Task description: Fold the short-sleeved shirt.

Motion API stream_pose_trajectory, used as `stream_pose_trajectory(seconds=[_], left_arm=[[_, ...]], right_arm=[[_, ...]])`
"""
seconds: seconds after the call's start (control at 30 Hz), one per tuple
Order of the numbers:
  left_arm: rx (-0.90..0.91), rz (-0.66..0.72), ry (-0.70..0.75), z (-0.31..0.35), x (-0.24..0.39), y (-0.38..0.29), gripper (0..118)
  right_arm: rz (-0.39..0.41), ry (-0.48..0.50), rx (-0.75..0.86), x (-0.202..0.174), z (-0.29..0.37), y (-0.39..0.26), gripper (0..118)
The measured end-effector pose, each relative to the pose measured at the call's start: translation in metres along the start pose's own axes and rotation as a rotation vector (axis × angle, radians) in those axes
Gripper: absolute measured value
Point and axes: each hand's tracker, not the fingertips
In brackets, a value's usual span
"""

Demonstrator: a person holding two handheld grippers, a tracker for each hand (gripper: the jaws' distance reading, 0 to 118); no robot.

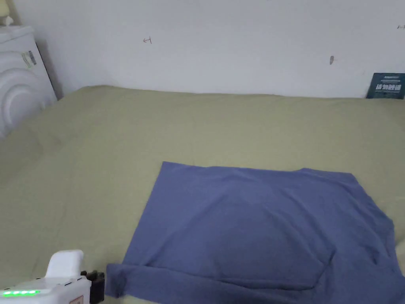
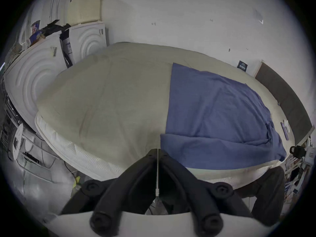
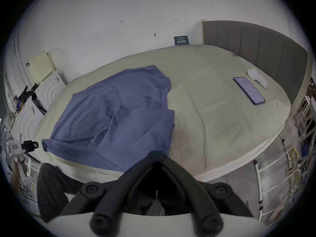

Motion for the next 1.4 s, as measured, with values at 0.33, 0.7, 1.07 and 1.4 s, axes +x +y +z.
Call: stream_pose_trajectory(seconds=[0.33,0.7,1.07,1.4], left_arm=[[-0.118,0.015,0.01,-0.053,0.015,0.013,103],[-0.112,0.006,-0.043,-0.047,0.027,0.014,1],[-0.071,-0.022,-0.078,-0.026,0.026,0.023,1],[-0.036,-0.032,-0.116,-0.031,0.037,0.092,1]], right_arm=[[0.032,0.003,-0.043,-0.009,-0.014,-0.01,0],[0.14,0.04,-0.149,-0.015,-0.034,-0.009,108],[0.142,0.032,-0.105,-0.011,-0.016,0.009,2],[0.166,0.064,-0.022,-0.031,-0.026,0.095,2]])
